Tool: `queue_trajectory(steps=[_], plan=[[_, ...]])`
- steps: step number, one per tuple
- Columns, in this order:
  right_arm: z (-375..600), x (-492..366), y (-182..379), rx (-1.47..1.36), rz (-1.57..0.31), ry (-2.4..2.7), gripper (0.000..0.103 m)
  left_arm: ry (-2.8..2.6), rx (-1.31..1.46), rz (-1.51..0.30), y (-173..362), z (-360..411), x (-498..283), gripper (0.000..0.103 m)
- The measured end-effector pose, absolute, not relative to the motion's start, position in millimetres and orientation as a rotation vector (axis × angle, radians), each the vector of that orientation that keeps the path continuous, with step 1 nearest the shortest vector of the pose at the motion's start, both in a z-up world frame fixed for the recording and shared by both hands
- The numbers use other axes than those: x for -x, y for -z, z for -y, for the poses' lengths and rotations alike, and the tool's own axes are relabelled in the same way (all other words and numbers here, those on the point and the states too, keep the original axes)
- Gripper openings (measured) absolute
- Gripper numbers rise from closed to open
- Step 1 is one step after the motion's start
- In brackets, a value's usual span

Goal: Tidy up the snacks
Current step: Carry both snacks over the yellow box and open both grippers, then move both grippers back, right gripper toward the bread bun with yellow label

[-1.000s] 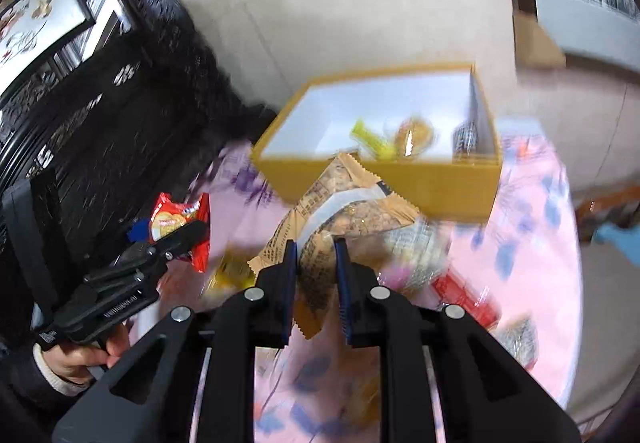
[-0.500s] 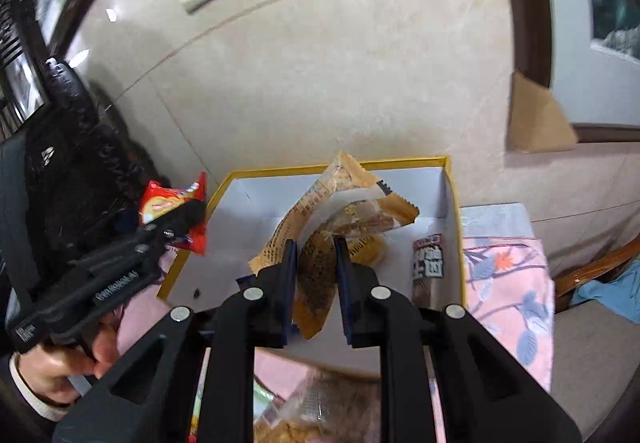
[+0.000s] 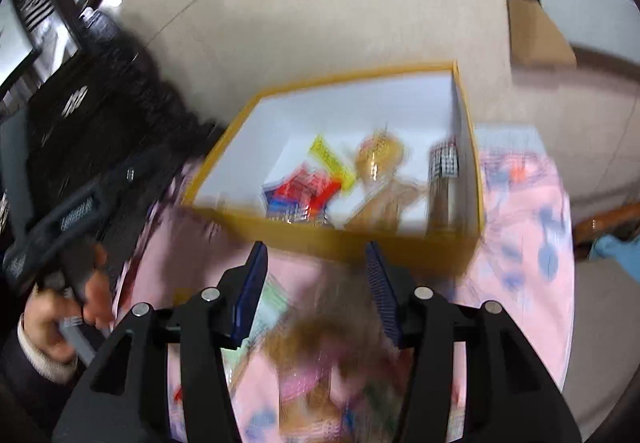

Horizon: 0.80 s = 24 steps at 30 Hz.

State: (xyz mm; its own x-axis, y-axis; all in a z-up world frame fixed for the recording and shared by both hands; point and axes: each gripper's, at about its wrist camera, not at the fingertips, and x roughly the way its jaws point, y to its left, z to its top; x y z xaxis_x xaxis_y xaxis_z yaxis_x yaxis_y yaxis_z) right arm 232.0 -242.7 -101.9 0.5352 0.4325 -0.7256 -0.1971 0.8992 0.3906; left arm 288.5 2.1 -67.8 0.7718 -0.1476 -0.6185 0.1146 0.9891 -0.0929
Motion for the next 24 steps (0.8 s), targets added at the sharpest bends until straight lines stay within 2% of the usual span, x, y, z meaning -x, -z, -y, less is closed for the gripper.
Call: queue_trajectory(steps=[10,24], plan=[[254.7,-98.0,171.5,-0.386,-1.186,-0.271,0.056,0.148,0.017,-0.809,113.1,-21.4,-195.4,0.095],[196.6,-89.4,189.7,-0.134,-1.174,-0.285,0.061,0.13,0.018,-0.898,128.8,-31.7,-150.5,0.095]])
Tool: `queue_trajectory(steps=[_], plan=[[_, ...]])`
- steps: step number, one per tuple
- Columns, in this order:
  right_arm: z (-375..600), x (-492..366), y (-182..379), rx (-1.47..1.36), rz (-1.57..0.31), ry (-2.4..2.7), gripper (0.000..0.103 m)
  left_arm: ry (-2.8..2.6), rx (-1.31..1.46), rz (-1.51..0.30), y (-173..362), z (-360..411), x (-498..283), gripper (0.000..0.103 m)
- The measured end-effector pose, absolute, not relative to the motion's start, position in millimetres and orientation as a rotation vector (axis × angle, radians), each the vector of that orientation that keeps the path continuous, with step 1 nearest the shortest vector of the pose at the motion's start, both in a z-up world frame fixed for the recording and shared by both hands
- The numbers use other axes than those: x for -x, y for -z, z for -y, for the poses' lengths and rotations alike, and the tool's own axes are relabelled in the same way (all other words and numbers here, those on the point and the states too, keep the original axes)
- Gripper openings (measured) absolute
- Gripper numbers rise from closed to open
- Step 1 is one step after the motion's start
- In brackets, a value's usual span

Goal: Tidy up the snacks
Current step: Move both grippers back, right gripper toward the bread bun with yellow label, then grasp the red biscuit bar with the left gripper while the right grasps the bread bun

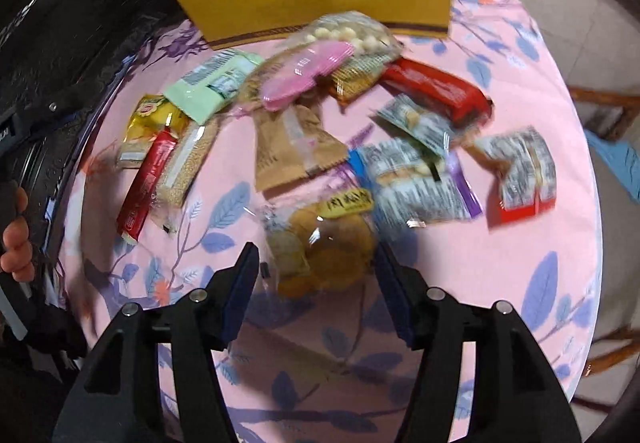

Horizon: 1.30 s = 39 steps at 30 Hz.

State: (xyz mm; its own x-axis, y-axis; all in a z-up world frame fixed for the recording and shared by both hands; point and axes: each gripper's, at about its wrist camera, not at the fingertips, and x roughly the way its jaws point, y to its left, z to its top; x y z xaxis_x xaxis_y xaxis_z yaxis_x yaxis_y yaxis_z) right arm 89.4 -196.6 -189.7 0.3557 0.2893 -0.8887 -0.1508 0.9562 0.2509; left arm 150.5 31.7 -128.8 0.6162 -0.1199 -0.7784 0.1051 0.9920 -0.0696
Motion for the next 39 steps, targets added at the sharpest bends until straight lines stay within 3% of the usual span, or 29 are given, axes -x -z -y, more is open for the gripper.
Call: queue_trajectory(steps=[5,7,10,12,16,26,32,34,36,39], plan=[[176.9,-97.3,193.2,0.006,-1.158,-0.301,0.065,0.123,0.021,-0.909,131.6,-34.8,-150.7,0.095],[167.9,-99.5,199.3,0.106,-1.154,-0.292,0.075,0.12,0.019,-0.911,133.7,-37.1,-149.5,0.095],[157.6,-99.1,211.1,0.215,-1.15,-0.293,0.077,0.117,0.005,-0.917,138.3,-41.2,-145.8,0.095],[155.0,-96.7,216.7,0.273,-1.136,-0.287,0.073,0.124,-0.011,-0.919,141.9,-43.5,-141.0,0.095],[155.5,-93.0,215.2,0.318,-1.116,-0.303,0.057,0.161,-0.071,-0.922,152.7,-43.8,-131.1,0.095],[164.0,-88.5,205.3,0.203,-1.161,-0.301,0.056,0.275,-0.145,-0.989,205.1,-22.7,-122.0,0.093],[170.9,-90.8,203.8,0.139,-1.19,-0.291,0.056,0.272,-0.114,-1.076,234.4,-38.2,-114.4,0.053],[170.2,-90.3,202.6,0.139,-1.189,-0.29,0.056,0.272,-0.125,-1.062,236.2,-41.1,-111.7,0.048],[171.3,-91.7,201.5,0.13,-1.189,-0.294,0.056,0.282,-0.12,-1.068,234.9,-43.4,-113.3,0.032],[170.9,-92.2,197.0,0.122,-1.177,-0.294,0.056,0.299,-0.107,-1.074,231.0,-45.2,-114.0,0.025]])
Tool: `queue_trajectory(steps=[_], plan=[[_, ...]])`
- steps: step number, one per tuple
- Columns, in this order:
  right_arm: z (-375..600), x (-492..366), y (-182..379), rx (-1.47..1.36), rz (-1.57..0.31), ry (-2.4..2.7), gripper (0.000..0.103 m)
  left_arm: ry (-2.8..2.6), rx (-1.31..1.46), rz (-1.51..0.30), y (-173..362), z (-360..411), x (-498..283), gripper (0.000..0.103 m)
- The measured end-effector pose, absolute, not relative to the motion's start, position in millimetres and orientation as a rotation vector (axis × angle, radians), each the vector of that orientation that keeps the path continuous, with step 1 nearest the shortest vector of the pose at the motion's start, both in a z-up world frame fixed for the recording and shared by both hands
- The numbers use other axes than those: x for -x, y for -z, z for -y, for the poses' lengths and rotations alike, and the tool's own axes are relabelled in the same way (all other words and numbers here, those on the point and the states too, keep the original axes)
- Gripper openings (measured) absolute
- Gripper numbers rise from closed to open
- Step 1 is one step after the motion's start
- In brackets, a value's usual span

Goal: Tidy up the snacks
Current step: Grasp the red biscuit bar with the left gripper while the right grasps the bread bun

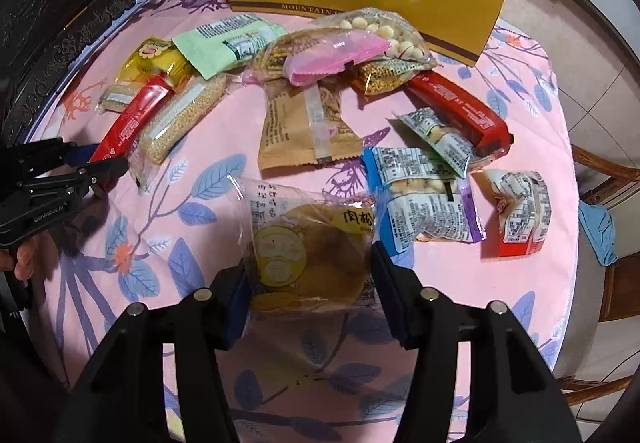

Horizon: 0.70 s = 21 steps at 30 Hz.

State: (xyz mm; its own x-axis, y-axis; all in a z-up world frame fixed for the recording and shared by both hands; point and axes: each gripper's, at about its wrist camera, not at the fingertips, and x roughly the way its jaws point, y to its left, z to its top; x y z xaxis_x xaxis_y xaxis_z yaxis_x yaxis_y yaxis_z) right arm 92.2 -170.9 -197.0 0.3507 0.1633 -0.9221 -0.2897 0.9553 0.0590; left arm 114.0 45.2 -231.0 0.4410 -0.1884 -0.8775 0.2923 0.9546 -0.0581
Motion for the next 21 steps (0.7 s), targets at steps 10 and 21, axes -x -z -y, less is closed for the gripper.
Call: queue_trajectory(steps=[10,21], plan=[[173.3,-86.4,161.3,0.088,-1.087,-0.317,0.056,0.29,-0.129,-0.987,187.4,-38.0,-100.8,0.025],[189.2,-124.5,91.7,0.025,-0.898,-0.305,0.056,0.307,-0.117,-0.791,100.0,-22.9,-159.6,0.025]])
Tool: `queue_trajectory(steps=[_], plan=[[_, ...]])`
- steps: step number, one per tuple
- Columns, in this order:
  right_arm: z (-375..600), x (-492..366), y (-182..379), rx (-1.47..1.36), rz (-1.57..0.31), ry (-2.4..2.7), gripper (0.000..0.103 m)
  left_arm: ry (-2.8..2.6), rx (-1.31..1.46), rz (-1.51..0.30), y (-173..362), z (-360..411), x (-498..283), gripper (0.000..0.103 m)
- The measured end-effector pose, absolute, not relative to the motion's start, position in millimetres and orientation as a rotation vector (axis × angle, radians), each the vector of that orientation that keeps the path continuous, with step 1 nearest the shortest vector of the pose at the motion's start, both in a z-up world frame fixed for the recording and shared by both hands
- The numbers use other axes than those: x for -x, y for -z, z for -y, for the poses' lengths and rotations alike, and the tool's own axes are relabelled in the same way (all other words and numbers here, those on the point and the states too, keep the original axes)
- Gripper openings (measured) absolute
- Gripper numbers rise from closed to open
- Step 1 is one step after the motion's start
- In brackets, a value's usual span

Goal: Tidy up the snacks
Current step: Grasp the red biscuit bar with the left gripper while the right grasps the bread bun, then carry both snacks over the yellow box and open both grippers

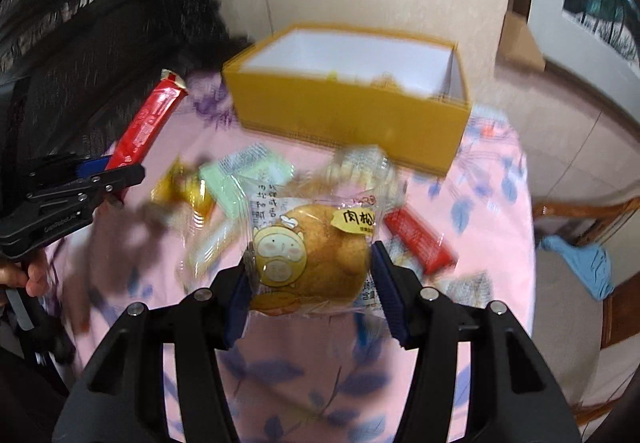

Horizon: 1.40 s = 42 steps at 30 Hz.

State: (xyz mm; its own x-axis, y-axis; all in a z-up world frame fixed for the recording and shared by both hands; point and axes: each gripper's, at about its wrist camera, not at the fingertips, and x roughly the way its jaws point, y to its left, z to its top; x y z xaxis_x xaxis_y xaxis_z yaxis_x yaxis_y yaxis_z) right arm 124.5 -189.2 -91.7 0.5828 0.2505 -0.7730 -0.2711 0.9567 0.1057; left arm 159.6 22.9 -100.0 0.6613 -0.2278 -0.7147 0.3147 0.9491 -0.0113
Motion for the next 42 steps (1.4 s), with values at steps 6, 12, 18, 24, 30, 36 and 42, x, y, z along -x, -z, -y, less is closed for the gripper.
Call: queue_trajectory(steps=[6,12,18,24,30,36,42], plan=[[214.0,-173.0,42.7,-0.048,-0.765,-0.267,0.056,0.342,-0.076,-0.69,56.5,-1.7,-247.5,0.025],[233.6,-199.5,22.0,-0.064,-0.703,-0.229,0.056,0.253,-0.119,-0.744,57.0,32.2,-346.8,0.069],[235.9,-231.2,12.4,-0.035,-0.667,-0.23,0.056,0.212,-0.047,-0.702,44.9,34.8,-364.3,0.072],[228.9,-284.0,5.6,-0.03,-0.634,-0.247,0.056,0.207,-0.031,-0.719,49.3,29.3,-366.8,0.072],[223.1,-342.1,13.8,-0.071,-0.755,-0.224,0.061,0.178,-0.024,-0.714,49.0,16.2,-371.6,0.073],[225.0,-334.5,0.2,-0.075,-0.703,-0.224,0.071,0.164,-0.02,-0.702,44.9,5.4,-366.3,0.075],[218.1,-304.0,14.8,-0.072,-0.77,-0.325,0.071,0.157,-0.023,-0.697,45.3,-0.8,-351.3,0.076]])
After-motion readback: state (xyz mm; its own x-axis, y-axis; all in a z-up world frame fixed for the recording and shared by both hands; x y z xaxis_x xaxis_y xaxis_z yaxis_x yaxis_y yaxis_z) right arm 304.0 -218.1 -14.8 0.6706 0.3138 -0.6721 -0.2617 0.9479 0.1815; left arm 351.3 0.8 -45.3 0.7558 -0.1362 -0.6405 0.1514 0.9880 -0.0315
